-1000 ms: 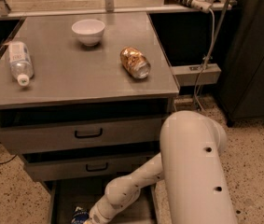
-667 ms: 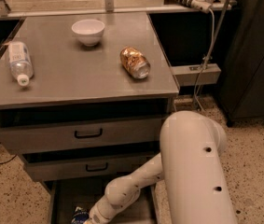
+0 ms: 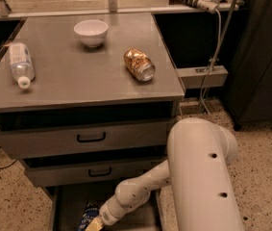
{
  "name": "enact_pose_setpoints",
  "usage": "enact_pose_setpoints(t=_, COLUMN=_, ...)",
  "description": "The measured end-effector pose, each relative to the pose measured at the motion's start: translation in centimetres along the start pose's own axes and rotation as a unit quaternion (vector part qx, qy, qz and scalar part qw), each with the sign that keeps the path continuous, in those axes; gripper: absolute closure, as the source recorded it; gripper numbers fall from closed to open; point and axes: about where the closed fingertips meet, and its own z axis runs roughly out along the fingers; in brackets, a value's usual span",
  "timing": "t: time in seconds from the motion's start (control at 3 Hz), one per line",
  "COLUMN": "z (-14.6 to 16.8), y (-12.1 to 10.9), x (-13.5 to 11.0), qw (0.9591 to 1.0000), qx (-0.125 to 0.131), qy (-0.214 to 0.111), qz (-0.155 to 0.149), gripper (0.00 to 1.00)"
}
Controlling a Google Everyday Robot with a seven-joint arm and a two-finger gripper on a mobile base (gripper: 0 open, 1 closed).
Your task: Place blue chip bag into bottom drawer
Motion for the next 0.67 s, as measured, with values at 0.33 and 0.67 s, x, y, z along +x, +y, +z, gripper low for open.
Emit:
enact_pose_setpoints(t=0.33, z=0.4, y=-2.1, x=0.0, qw=0.9999, qx=0.009, qy=0.001, qz=0.013, gripper=1.0)
enact_pose_setpoints(t=0.67, z=1.4, y=-3.7, x=0.2, qw=0.9997, qx=0.01, qy=0.002, qz=0.024, gripper=1.0)
